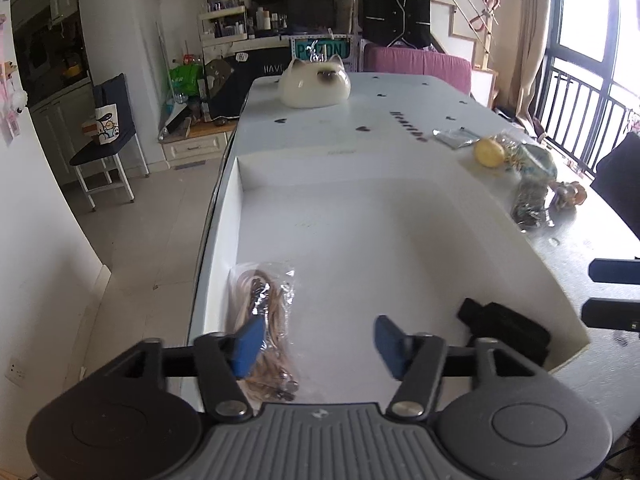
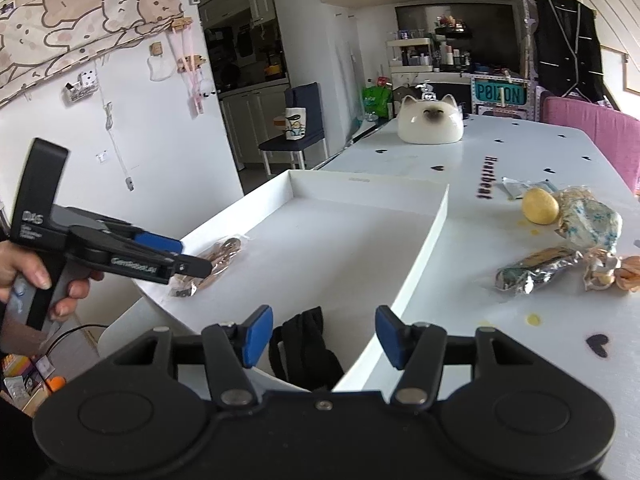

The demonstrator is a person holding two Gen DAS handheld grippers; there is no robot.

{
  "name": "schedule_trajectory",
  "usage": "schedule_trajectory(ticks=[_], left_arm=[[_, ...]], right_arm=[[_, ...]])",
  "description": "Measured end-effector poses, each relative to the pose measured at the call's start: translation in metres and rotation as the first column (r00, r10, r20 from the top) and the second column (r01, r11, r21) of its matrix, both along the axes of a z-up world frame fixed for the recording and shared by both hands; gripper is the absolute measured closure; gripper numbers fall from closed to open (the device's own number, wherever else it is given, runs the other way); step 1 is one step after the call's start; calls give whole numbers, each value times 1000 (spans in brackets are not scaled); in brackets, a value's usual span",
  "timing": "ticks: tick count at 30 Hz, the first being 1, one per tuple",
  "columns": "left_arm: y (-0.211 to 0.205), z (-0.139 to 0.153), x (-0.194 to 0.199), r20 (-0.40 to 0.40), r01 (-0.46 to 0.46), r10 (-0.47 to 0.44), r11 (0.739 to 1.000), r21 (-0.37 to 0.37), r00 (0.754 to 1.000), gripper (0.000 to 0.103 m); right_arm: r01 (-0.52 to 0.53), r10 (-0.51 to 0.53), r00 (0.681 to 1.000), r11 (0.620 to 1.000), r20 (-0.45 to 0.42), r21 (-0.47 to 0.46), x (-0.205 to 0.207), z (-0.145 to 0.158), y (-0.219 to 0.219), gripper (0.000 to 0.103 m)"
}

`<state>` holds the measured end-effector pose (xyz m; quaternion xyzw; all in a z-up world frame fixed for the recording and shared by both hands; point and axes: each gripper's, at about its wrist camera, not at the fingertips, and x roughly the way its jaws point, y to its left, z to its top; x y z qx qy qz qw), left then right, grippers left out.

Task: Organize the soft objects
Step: 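Lower the black cloth into the white tray and open the right tool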

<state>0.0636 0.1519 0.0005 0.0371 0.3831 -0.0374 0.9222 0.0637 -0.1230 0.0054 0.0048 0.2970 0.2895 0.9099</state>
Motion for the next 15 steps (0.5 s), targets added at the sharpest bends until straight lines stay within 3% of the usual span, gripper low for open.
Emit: schedule_trajectory(ticks=[6, 11, 15], left_arm=[[-9, 10, -15, 24, 0, 0, 1000, -29, 1000, 19], [-12, 15, -27, 46, -6, 8, 999, -45, 999, 1], [-9, 19, -34, 60, -20, 23, 999, -46, 998, 0]], right_arm=[[33, -33, 999, 999, 13, -21, -7, 6, -5, 30], [42, -41, 999, 998, 15, -42, -12, 12, -4, 18], [52, -52, 999, 997, 4, -50, -13, 14, -3, 7]])
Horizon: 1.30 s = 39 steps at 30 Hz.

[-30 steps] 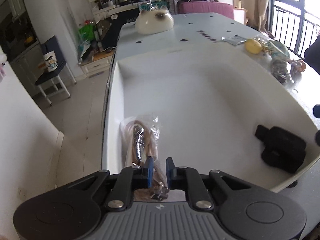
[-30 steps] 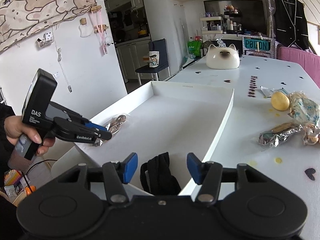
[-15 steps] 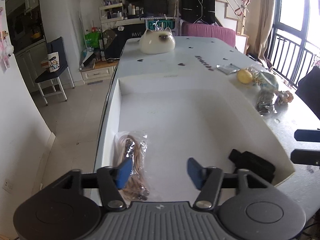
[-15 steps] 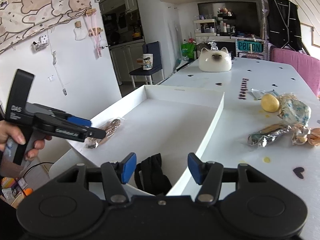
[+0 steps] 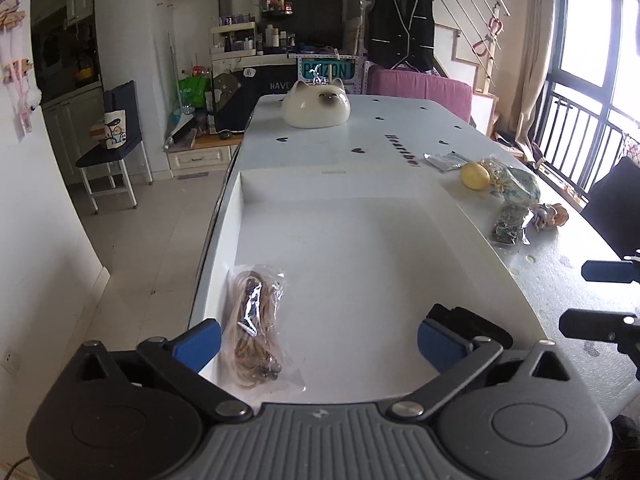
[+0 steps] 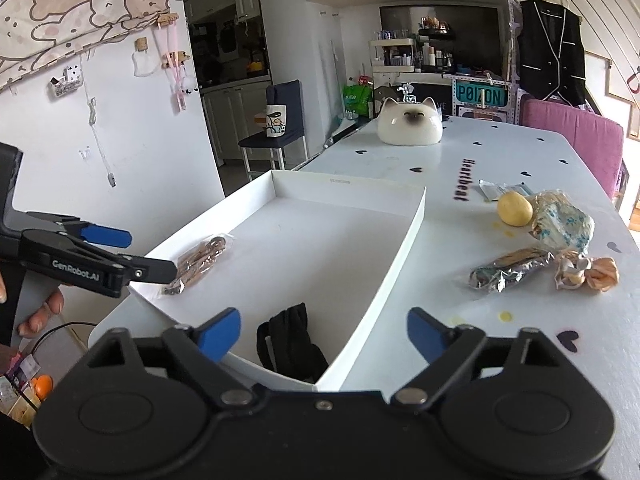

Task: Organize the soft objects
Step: 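Lower the black cloth into the white tray and open the right tool, then grasp the second bag of brown cords with the left tool while the right tool grasps the peach scrunchie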

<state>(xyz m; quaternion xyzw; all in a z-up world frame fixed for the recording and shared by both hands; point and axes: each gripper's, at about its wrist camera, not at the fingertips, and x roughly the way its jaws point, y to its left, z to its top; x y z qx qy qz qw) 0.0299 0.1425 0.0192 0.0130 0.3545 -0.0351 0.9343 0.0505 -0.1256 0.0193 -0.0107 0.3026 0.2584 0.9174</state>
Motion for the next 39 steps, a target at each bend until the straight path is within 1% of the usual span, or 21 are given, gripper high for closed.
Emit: schedule_trajectory(ticks=[1, 4, 13, 19, 23, 30, 36, 39], left_arm=[[1, 1, -1, -2, -4, 4, 1000, -4, 1000, 0], [5, 1, -5, -8, -12, 12, 1000, -12, 1000, 0], [1, 3, -10, 8, -31, 31, 1000, -4, 999, 0], [-8, 7, -7, 37, -16, 17, 1000, -19, 999, 0], [-22, 11, -1, 50, 14, -11, 998, -57, 999, 0], [-61, 18, 15, 90, 100, -92, 991, -84, 992, 0], [-99, 19, 32, 134, 194, -179, 975, -107, 975, 0], [-121, 20, 43, 151, 248, -232, 963, -104, 961, 0]], right_arm=[[4, -4, 1000, 1000, -4, 0, 0, 0, 0, 3], [10, -10, 1000, 1000, -9, -2, -2, 1, -1, 0], [42, -42, 999, 999, -2, -2, 0, 6, -9, 0], [82, -82, 996, 997, 19, 16, 6, 13, -30, 0], [116, -116, 992, 993, 40, 15, 10, 14, -48, 0], [199, -198, 977, 980, 75, -3, 20, 15, -85, 0], [262, -258, 959, 965, 113, -22, 31, 18, -119, 0], [285, -278, 951, 958, 132, -35, 38, 19, -135, 0]])
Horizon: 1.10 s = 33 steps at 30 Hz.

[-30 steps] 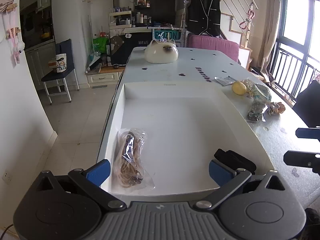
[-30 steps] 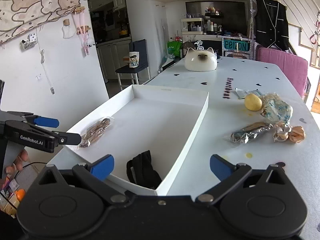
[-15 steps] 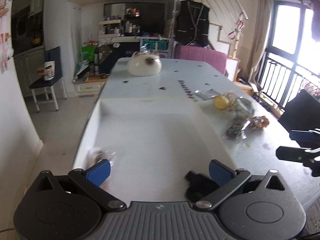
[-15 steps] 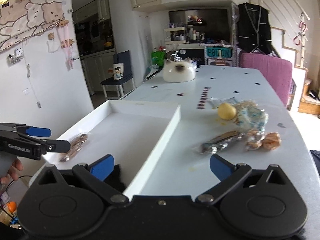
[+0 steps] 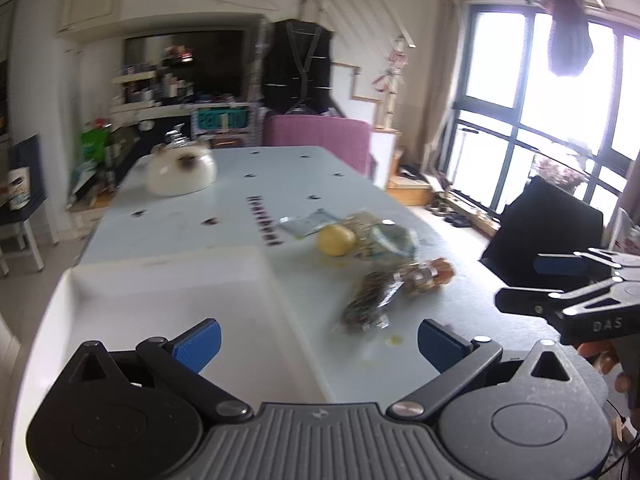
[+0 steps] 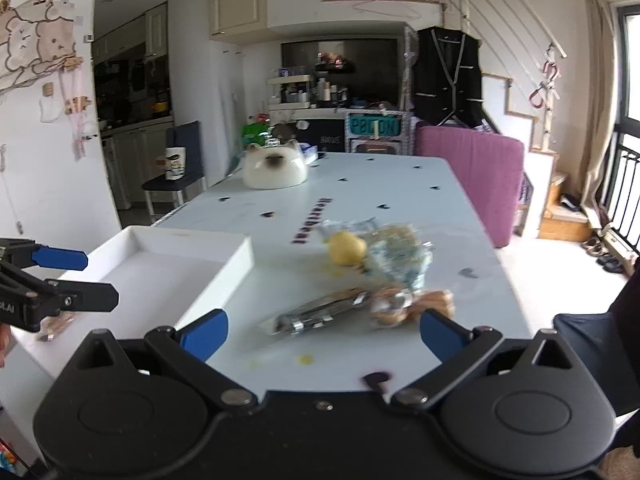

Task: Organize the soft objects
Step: 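Grasp the second bag of brown cords with the left tool while the right tool grasps the peach scrunchie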

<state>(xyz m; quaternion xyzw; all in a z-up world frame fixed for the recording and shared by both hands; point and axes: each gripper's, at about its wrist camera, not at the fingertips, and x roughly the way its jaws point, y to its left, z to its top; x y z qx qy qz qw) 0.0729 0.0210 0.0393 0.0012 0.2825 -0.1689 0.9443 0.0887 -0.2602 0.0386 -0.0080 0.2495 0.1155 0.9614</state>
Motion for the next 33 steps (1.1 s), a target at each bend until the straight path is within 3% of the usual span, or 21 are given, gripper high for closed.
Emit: schedule_trajectory(ticks=[4, 8, 13, 17, 22, 27, 33], left_arm=[[-26, 0, 16, 11, 69, -69, 998, 5, 998, 2], [-43, -4, 39, -14, 130, -130, 991, -14, 991, 10], [-66, -17, 71, -91, 206, -209, 978, -33, 974, 22], [-83, -34, 100, -166, 261, -265, 964, -42, 950, 37], [-92, -48, 143, -223, 245, -247, 969, -36, 943, 39], [-97, -55, 174, -225, 180, -182, 983, -29, 957, 40], [-115, -81, 188, -304, 229, -217, 973, 4, 928, 45]], right_arm=[[25, -25, 1000, 1000, -5, -12, 13, -2, -20, 0], [49, -49, 998, 999, -24, -21, 26, -9, -34, 0], [56, -56, 997, 998, -48, -1, 42, -21, -49, 0], [61, -60, 997, 998, -56, 5, 56, -29, -59, 0], [85, -84, 994, 996, -67, 15, 72, -33, -69, 0], [84, -83, 993, 996, -80, 12, 87, -38, -73, 0], [76, -76, 993, 997, -91, -7, 105, -44, -75, 0]])
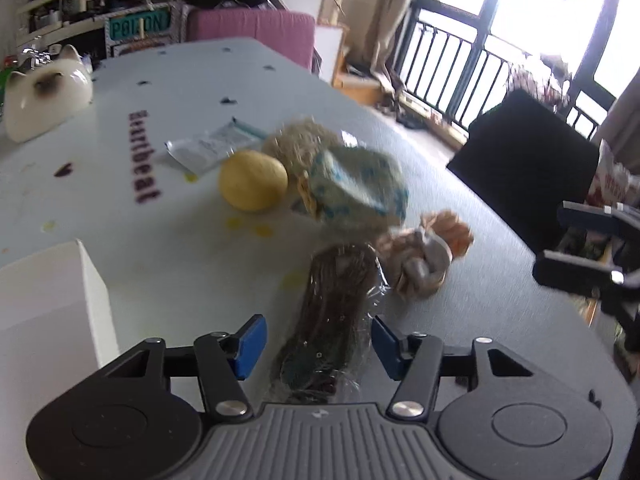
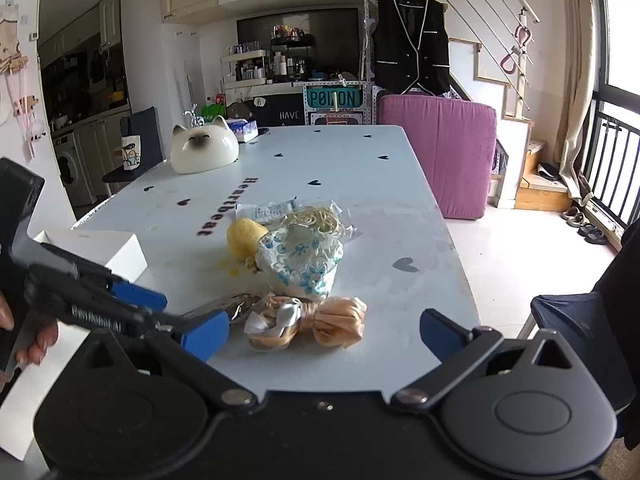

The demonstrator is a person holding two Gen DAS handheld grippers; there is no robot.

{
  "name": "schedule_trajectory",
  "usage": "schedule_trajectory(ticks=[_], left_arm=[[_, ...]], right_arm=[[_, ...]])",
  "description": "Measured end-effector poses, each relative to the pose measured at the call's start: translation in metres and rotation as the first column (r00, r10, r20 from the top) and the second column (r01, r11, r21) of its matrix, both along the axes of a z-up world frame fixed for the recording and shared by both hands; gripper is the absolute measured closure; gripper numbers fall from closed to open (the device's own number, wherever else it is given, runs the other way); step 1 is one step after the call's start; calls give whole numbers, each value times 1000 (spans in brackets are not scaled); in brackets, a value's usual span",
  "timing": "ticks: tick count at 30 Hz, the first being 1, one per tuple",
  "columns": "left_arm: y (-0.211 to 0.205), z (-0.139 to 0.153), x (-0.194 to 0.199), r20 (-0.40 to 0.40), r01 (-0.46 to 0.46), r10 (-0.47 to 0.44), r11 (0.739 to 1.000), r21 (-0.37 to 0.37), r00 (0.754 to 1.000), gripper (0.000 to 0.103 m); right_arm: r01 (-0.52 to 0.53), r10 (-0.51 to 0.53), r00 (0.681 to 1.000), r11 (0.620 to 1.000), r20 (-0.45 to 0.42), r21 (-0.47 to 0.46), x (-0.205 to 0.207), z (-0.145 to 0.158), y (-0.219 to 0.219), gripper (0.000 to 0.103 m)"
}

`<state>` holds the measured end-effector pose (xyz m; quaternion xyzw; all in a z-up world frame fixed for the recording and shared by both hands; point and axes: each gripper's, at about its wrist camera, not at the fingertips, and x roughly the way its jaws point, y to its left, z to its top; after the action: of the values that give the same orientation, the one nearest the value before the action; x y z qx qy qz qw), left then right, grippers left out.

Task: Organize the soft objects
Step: 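Grasp the second bag of brown cords with the left tool while the right tool grasps the peach scrunchie, then carry the bagged cords into the tray with the left tool while the right tool carries the scrunchie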

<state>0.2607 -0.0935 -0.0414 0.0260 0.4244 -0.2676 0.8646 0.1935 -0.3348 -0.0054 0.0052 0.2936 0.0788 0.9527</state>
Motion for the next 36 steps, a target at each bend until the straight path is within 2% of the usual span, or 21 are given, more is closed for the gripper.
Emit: schedule_trajectory(ticks=[2, 15, 24, 25, 27, 30, 36], left_arm=[[-5, -6, 1, -14, 15, -15, 1000, 22, 1000, 46], [-12, -14, 4, -30, 49, -48, 999, 16, 998, 48], [-11, -16, 4, -32, 56, -56, 998, 0, 998, 49], [-12, -16, 4, -31, 57, -57, 998, 2, 998, 50], [-12, -16, 3, -29, 49, -49, 999, 3, 998, 62], [-12, -16, 2, -25, 38, -38, 999, 7, 999, 70], [-12, -12, -1, -11, 40, -40, 999, 13, 999, 82]], right_arm=[[-2, 2, 1000, 1000, -10, -10, 6, -3, 1, 0], [-120, 116, 989, 992, -90, -41, 42, -28, 17, 0], [-118, 108, 980, 992, -165, -50, 73, -46, 24, 1], [-117, 107, 979, 992, -171, -52, 74, -48, 24, 4], [-111, 102, 978, 993, -183, -41, 77, -51, 22, 11], [-106, 99, 979, 994, -179, -27, 78, -51, 21, 13], [-106, 100, 980, 994, -171, -27, 77, -50, 22, 25]])
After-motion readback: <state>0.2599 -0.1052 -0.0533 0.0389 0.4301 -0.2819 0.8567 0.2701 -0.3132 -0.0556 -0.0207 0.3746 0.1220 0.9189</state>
